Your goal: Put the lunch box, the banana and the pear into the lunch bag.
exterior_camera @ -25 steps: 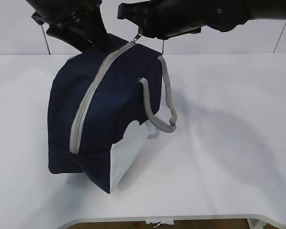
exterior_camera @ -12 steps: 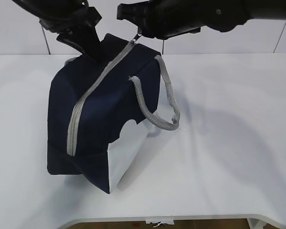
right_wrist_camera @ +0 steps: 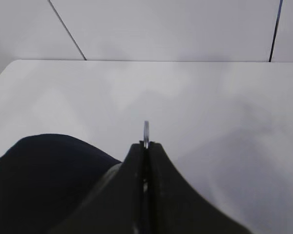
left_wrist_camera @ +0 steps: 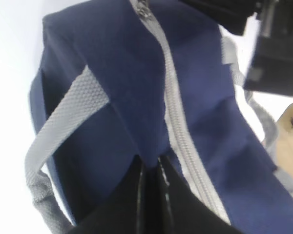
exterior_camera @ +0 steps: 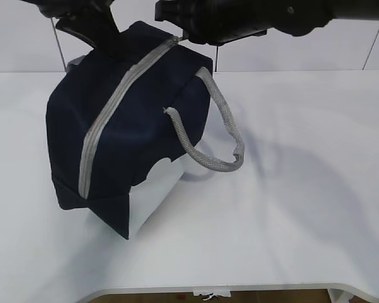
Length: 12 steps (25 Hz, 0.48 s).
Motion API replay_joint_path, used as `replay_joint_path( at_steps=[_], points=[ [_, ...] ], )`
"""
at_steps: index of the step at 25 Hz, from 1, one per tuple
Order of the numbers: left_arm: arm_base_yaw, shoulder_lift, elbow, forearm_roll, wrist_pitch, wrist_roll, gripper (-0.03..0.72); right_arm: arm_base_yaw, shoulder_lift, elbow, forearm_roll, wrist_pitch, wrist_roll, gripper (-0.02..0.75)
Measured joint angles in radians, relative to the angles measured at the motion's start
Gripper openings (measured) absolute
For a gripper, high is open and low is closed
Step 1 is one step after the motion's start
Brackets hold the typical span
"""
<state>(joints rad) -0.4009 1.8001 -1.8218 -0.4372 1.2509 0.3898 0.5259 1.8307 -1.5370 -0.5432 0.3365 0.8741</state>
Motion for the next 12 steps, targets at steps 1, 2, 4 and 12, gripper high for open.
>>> replay_joint_path(
  at_steps=[1, 2, 4, 12],
  points=[
    [0.0, -0.006, 0.002, 0.0, 0.0, 0.0, -0.005, 0.0, 0.0, -0.006, 0.0, 0.005, 0.0, 0.001],
    [0.0, -0.013, 0.002, 0.0, 0.0, 0.0, -0.005, 0.0, 0.0, -0.01, -0.003, 0.014, 0.0, 0.001],
    [0.0, -0.023, 0.002, 0.004, 0.002, 0.0, -0.005, 0.0, 0.0, -0.017, -0.005, 0.033, 0.0, 0.001],
    [0.0, -0.078, 0.004, 0.008, 0.009, 0.0, -0.006, -0.051, 0.0, -0.051, 0.089, 0.083, 0.0, 0.001]
  ],
)
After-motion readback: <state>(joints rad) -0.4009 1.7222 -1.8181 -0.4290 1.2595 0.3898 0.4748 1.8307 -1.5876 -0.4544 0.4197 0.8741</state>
